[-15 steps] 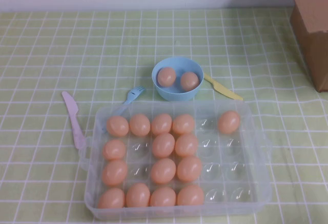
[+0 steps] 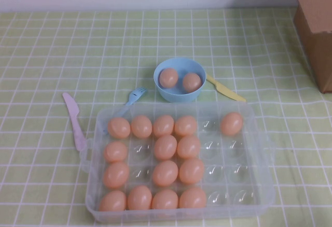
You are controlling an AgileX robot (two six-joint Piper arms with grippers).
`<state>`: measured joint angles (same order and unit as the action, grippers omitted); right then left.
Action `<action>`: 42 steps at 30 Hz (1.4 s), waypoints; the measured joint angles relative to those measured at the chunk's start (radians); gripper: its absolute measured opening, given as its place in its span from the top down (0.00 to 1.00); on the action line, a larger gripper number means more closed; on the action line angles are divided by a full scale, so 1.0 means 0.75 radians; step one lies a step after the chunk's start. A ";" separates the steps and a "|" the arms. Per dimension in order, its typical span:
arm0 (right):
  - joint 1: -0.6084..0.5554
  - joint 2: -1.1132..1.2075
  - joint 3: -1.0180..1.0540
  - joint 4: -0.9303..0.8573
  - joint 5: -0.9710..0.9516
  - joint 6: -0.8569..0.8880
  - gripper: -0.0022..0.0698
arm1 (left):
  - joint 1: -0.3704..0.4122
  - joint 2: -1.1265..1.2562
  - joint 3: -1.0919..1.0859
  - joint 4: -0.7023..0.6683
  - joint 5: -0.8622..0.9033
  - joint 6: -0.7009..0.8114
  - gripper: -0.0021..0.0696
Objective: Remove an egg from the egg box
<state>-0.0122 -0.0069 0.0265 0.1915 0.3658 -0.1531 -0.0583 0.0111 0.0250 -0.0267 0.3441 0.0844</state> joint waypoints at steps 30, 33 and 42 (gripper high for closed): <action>0.000 0.000 0.000 0.000 0.000 0.000 0.99 | 0.000 0.000 0.000 0.000 -0.005 0.000 0.98; 0.000 0.000 0.000 0.000 0.000 0.000 0.99 | 0.000 0.000 0.000 -0.033 -0.021 -0.013 0.98; 0.000 0.000 0.000 0.000 0.000 0.000 0.99 | 0.000 0.000 0.000 -0.703 -0.322 -0.203 0.98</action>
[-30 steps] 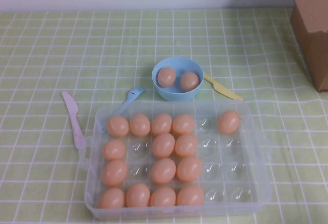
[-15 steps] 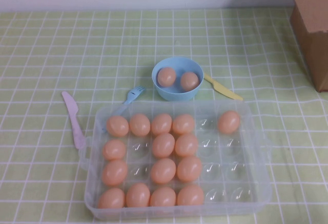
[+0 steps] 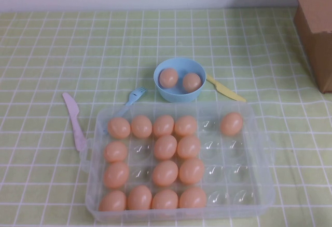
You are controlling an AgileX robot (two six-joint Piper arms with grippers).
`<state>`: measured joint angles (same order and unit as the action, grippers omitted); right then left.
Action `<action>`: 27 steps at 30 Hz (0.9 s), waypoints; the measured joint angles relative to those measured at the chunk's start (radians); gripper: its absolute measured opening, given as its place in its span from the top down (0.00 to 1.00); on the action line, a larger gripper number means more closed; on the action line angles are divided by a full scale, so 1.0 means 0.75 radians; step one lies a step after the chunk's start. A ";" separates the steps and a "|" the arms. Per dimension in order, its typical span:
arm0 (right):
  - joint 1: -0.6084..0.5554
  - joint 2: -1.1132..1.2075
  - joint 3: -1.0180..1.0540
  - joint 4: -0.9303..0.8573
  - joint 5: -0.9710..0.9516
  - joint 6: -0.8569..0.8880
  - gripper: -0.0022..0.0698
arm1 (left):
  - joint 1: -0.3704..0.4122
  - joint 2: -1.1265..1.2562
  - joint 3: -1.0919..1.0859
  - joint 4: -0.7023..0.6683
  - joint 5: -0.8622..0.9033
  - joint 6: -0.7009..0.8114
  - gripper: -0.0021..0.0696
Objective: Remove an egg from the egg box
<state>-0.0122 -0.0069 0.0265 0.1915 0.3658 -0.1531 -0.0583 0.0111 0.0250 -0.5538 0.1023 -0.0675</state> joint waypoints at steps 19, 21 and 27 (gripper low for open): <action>0.000 0.000 0.000 0.000 0.000 0.000 0.99 | 0.001 0.313 -0.437 0.069 0.556 0.231 0.98; 0.000 0.000 0.000 0.000 0.000 0.000 0.99 | 0.001 0.435 -0.546 0.099 0.680 0.305 0.98; 0.000 0.000 0.000 0.000 0.000 0.000 0.99 | -0.002 0.856 -0.842 0.157 0.974 0.477 0.98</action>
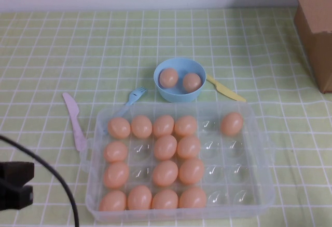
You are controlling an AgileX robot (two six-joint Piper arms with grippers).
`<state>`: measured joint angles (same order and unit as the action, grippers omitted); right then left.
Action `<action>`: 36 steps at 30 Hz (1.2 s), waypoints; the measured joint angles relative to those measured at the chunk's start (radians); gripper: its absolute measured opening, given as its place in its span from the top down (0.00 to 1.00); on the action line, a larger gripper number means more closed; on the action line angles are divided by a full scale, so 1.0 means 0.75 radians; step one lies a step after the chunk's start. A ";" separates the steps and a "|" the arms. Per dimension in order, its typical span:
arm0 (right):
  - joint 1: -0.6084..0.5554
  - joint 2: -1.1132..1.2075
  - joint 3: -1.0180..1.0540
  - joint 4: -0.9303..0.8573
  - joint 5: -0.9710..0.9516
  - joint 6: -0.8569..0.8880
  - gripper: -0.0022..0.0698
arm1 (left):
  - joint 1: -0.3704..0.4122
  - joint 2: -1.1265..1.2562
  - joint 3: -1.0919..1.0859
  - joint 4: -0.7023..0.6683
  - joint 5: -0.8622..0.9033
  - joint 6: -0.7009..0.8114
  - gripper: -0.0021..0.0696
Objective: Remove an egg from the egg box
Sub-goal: Pick up the egg from the plastic box
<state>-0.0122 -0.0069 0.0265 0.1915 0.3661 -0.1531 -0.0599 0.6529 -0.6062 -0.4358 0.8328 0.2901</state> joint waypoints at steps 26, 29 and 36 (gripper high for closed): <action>0.000 -0.002 0.000 0.000 0.002 0.000 0.99 | -0.685 1.334 -0.915 0.318 0.064 -0.026 0.79; 0.000 -0.002 0.000 0.000 0.002 0.000 0.99 | -0.706 1.419 -0.985 0.320 0.081 -0.032 0.55; 0.000 -0.002 0.000 0.000 0.002 0.000 0.99 | -0.741 1.554 -1.038 0.320 0.133 -0.035 0.31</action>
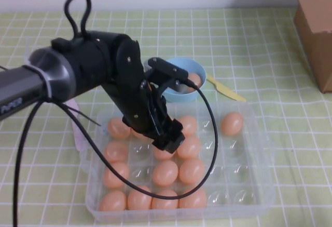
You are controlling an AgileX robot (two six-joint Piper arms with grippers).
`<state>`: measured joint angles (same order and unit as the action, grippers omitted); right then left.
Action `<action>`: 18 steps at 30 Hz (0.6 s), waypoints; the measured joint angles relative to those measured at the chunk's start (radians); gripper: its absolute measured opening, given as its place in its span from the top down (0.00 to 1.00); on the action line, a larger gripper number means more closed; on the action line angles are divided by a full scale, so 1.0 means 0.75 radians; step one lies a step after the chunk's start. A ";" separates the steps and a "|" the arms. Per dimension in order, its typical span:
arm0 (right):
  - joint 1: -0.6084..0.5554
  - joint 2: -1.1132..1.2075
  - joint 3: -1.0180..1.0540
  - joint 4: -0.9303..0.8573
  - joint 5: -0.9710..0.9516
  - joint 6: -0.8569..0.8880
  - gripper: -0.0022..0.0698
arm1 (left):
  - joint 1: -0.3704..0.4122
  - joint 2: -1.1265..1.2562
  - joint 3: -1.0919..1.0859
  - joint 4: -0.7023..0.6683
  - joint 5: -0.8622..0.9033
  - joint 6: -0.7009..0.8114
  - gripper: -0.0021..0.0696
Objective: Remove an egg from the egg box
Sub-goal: Pick up the egg from the plastic box
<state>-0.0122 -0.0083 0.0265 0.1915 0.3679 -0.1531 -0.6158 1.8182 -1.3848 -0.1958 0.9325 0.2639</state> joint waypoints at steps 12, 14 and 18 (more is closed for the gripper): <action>0.000 0.000 0.000 0.000 0.000 0.000 0.99 | 0.000 0.121 -0.010 0.000 -0.060 0.012 0.30; 0.000 0.000 0.000 0.000 0.000 0.000 0.99 | 0.000 0.132 -0.010 0.000 -0.081 0.018 0.30; 0.000 0.000 0.000 0.000 0.000 0.000 0.99 | 0.000 0.150 -0.010 0.000 -0.096 0.023 0.29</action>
<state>-0.0122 -0.0083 0.0265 0.1915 0.3679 -0.1531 -0.6158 1.9305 -1.3923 -0.1958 0.8604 0.2815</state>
